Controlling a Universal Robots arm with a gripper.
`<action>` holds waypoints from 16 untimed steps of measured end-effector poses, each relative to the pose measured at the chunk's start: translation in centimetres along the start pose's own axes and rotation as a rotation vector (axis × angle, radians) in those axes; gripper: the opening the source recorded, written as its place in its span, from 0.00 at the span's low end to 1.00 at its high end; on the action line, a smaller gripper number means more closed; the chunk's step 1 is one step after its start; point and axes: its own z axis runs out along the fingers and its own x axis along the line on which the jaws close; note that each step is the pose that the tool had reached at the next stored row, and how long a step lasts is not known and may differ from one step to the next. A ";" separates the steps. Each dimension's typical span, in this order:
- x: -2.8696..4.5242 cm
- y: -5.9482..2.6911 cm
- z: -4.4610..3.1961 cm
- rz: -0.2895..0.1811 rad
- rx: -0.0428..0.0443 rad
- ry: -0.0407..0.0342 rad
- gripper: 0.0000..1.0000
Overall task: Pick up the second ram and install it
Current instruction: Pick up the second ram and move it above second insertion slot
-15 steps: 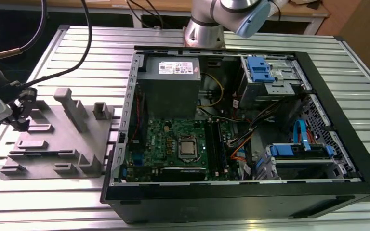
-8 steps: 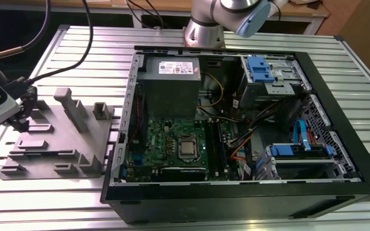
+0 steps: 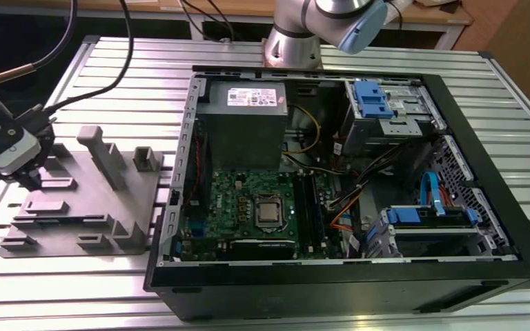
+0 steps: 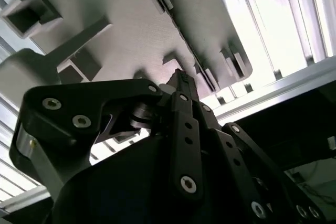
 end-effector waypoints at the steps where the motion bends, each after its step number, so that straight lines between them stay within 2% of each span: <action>1: 0.00 0.00 0.04 -0.018 -0.0003 0.0010 0.07; 16: 0.01 -0.03 0.57 -0.291 -0.0054 0.0154 0.07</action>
